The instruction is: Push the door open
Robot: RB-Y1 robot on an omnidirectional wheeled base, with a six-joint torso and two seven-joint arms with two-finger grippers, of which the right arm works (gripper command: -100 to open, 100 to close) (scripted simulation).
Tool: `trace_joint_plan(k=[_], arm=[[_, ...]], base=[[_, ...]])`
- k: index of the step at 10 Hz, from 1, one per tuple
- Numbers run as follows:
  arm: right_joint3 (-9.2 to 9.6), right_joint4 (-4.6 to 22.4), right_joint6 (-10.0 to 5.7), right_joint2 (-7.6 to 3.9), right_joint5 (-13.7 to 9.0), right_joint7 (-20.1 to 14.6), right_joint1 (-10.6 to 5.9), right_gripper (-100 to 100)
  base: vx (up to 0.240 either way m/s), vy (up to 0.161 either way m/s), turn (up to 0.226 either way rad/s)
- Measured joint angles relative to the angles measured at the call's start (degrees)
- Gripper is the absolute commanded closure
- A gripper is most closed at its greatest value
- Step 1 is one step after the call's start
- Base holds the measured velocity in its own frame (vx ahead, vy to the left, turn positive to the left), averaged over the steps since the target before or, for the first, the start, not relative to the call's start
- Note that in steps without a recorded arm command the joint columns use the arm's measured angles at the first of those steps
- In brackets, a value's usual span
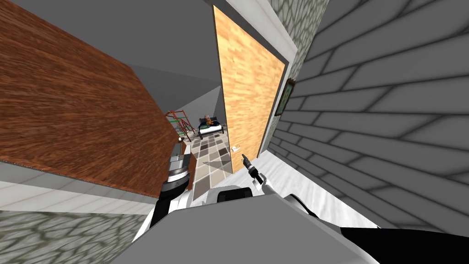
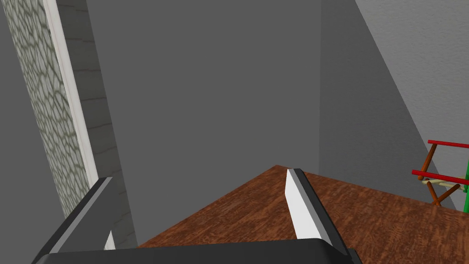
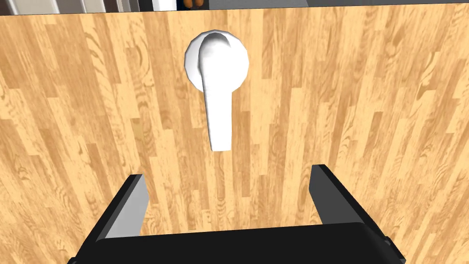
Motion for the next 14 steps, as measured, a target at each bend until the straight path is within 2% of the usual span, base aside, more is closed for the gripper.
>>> trace_joint_plan(k=[8, 9, 14], arm=[[-0.85, 0.56, 0.23, 1.13, -0.88, 1.66, -0.04, -100], [-0.86, 0.54, 0.25, 1.15, -0.89, 1.70, -0.07, 100], [-0.94, 0.43, 0.36, 1.09, -0.93, 1.69, -0.36, 100]], base=[[0.182, 0.060, 0.030], [-0.013, -0.001, -0.004], [-0.009, -0.004, 0.005]])
